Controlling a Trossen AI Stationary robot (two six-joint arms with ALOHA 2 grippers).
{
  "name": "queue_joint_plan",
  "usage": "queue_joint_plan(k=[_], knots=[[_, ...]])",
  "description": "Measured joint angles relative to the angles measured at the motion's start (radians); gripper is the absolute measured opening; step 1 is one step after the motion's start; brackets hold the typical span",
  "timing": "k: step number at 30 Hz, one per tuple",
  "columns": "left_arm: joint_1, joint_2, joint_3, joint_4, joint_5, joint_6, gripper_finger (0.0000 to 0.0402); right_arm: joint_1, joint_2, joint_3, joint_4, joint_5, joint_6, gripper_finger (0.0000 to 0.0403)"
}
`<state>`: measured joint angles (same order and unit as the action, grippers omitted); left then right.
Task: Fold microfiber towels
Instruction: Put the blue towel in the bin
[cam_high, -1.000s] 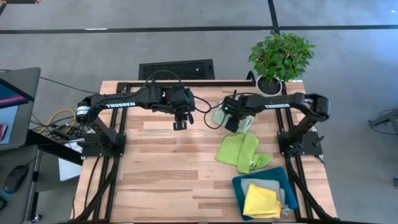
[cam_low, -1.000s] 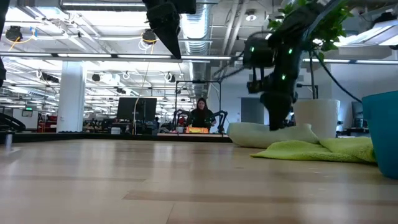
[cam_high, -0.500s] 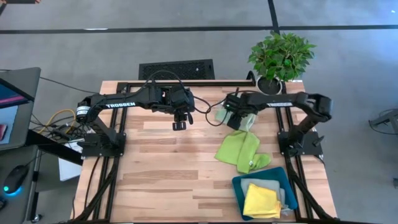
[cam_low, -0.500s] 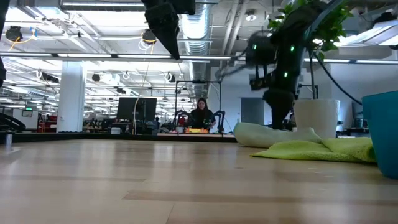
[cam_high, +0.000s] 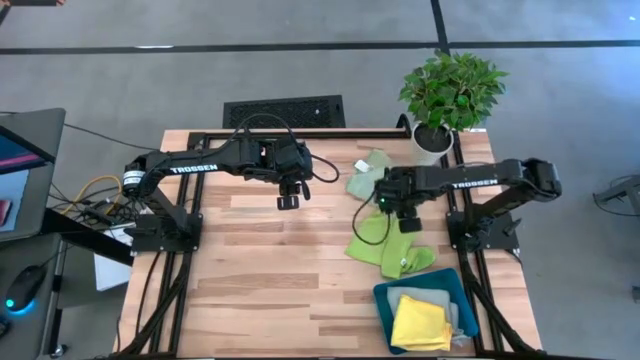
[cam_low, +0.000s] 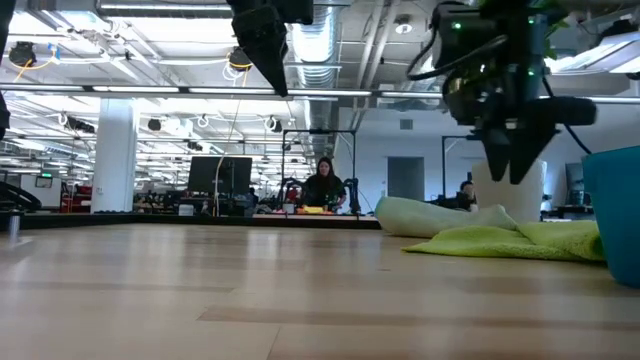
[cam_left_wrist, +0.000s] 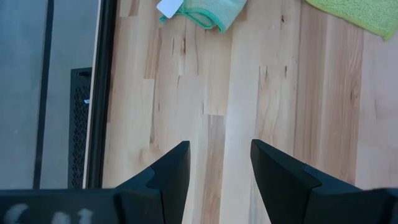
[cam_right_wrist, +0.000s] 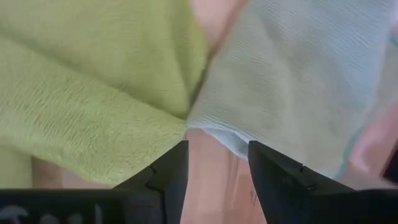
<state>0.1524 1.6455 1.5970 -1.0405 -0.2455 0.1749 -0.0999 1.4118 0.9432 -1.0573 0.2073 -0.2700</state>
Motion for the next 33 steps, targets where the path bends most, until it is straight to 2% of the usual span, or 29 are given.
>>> queue_joint_plan(k=[4,7,12,22,33], knots=[[0.000,0.000,-0.002,0.002,-0.003,0.000,0.0163,0.031,-0.008,-0.053,0.014,0.001,-0.099,0.0187],[0.000,0.001,-0.020,0.008,-0.003,0.000,0.0163,0.043,0.000,-0.077,0.032,0.004,-0.116,0.0185],[0.000,0.005,-0.049,0.008,-0.003,-0.003,0.0163,0.038,-0.005,-0.094,0.087,0.111,-0.133,0.0178],[0.000,0.009,-0.049,0.014,-0.003,-0.026,0.0163,0.005,0.017,-0.119,0.155,0.053,-0.242,0.0171],[0.000,0.009,-0.049,0.019,-0.002,-0.023,0.0163,-0.039,0.017,-0.209,0.207,0.056,-0.354,0.0168]])
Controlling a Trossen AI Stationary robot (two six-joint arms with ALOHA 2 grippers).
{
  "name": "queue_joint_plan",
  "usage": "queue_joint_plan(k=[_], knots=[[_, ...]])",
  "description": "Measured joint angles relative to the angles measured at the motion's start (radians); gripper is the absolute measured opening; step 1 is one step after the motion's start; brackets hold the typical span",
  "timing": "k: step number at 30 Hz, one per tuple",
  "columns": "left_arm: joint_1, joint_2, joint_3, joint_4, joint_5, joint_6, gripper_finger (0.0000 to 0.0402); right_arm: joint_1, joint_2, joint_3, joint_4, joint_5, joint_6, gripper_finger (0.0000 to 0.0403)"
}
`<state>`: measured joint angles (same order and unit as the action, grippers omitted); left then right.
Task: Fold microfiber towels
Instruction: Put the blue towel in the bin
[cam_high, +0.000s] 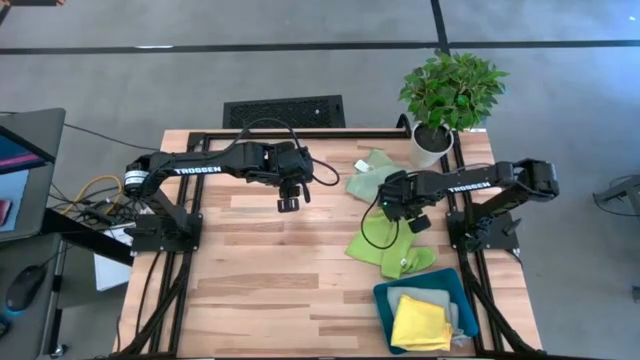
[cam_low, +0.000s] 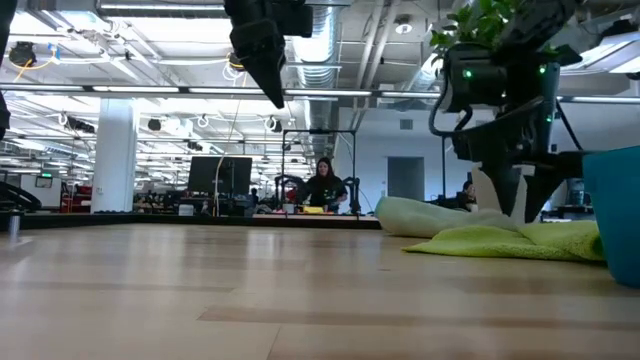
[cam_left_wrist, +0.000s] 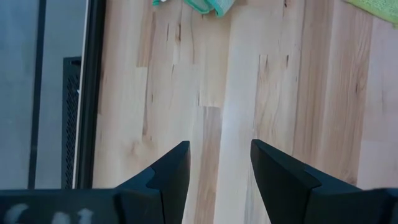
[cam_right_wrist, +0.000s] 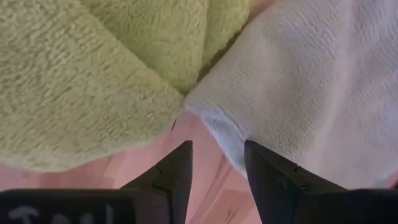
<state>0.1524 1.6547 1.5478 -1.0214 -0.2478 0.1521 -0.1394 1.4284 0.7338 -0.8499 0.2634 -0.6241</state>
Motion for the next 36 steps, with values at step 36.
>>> queue_joint_plan(k=[36], knots=[[0.000,0.000,0.000,0.009,0.004,0.001,0.0163,-0.123,-0.003,-0.148,0.302,-0.005,-0.005,0.0132]])
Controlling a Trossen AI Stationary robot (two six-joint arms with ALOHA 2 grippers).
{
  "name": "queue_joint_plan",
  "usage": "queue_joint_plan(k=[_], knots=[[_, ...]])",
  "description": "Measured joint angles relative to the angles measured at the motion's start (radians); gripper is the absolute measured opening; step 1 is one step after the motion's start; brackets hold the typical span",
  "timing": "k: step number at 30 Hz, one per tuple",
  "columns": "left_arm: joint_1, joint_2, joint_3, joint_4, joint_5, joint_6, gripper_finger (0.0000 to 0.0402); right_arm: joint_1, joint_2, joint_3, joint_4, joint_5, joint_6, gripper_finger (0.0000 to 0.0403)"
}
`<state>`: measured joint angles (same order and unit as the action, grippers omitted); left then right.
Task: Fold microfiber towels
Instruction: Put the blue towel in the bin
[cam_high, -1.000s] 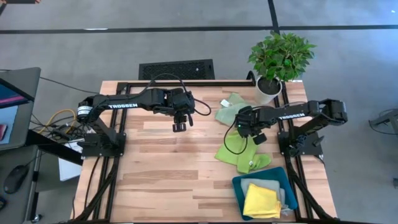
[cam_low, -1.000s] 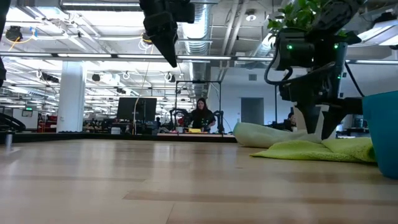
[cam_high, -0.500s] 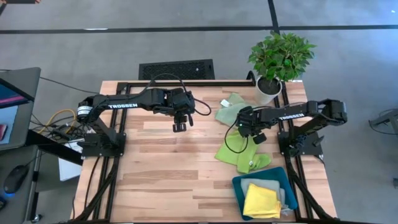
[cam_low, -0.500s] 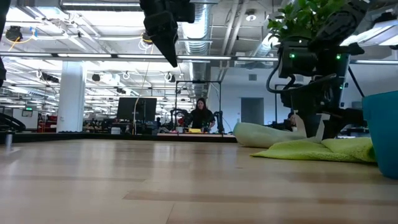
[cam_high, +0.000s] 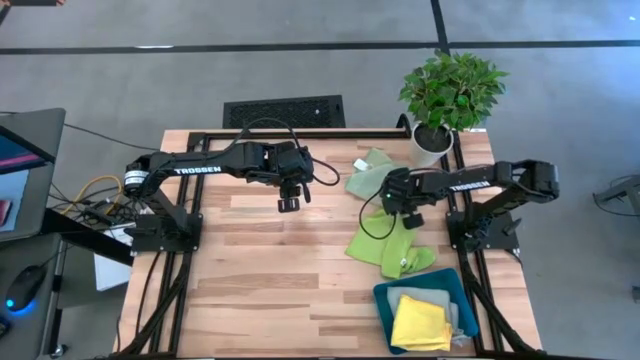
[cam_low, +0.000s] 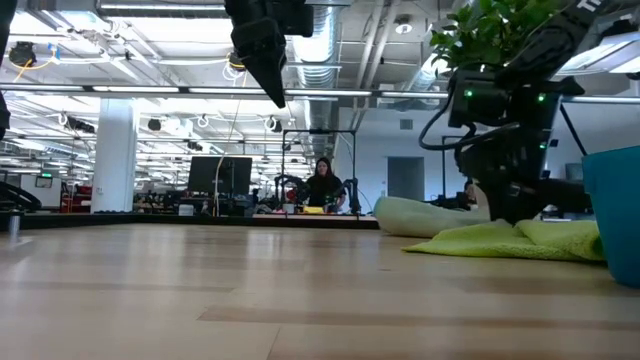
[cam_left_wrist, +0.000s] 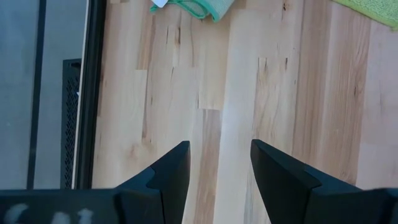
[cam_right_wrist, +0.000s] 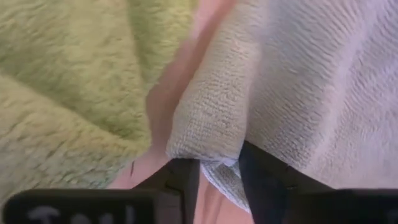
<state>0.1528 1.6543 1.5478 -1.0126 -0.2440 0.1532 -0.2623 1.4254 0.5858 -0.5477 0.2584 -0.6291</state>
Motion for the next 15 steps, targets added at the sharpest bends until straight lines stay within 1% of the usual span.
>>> queue_joint_plan(k=[4,8,9,13,15], knots=[[0.000,0.000,0.000,0.000,0.000,0.000,0.0163,-0.008,0.002,-0.001,0.006,0.004,0.082,0.0081],[0.000,0.000,0.000,0.000,-0.001,0.000,0.0163,0.000,0.003,0.003,-0.001,0.013,0.115,0.0023],[0.000,0.000,0.000,0.000,-0.001,0.000,0.0163,0.001,0.004,0.009,-0.007,0.015,0.131,0.0014],[0.000,0.000,0.000,-0.001,-0.002,0.000,0.0163,0.001,0.005,0.073,-0.054,0.015,0.213,0.0017],[0.000,0.000,0.000,-0.001,-0.006,0.000,0.0163,0.006,0.003,0.113,-0.120,0.033,0.243,0.0016]])
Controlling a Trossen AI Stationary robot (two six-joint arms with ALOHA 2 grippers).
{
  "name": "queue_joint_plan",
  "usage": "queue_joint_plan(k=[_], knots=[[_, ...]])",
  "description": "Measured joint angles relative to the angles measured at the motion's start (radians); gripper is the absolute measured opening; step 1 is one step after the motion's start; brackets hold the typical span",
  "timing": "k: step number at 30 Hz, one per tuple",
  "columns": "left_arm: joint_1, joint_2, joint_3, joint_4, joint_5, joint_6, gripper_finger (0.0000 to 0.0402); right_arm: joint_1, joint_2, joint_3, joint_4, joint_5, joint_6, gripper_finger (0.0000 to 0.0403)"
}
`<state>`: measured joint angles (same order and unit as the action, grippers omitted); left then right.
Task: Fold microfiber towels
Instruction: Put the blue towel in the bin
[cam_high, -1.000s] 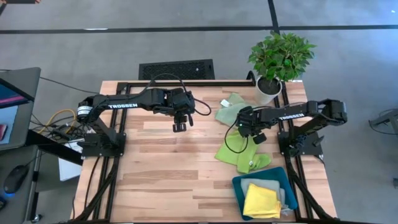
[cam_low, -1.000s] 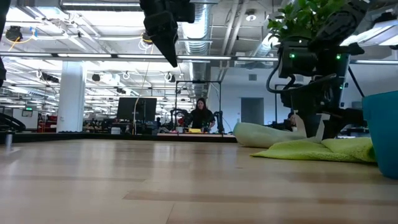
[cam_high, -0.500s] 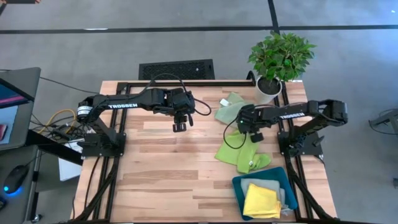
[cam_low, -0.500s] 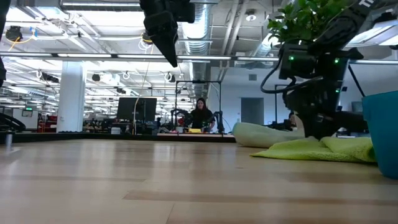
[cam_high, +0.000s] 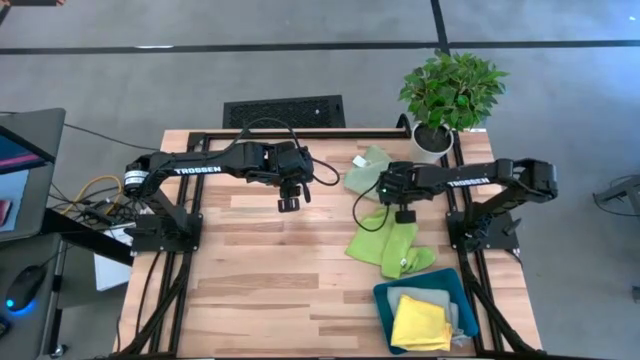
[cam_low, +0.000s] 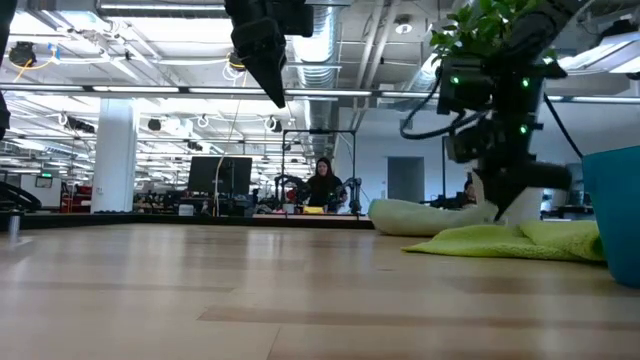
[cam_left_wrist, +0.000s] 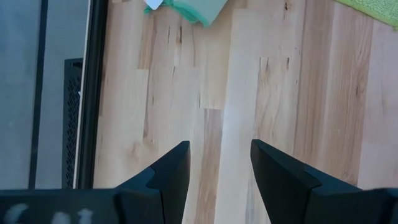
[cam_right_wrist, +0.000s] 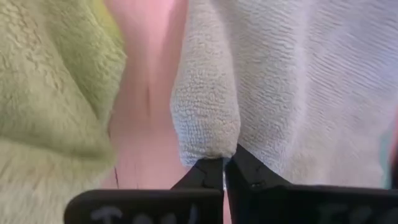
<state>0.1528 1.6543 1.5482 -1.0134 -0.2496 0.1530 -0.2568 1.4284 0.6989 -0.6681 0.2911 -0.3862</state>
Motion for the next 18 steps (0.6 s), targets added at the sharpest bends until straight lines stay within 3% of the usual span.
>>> queue_joint_plan(k=[10,18], knots=[[0.000,0.000,0.000,-0.002,0.001,-0.002,0.0163,0.098,-0.001,0.224,-0.353,0.054,0.187,0.0005],[0.000,0.000,0.000,-0.002,0.001,0.020,0.0163,0.282,-0.002,0.412,-0.660,0.033,0.444,0.0005]])
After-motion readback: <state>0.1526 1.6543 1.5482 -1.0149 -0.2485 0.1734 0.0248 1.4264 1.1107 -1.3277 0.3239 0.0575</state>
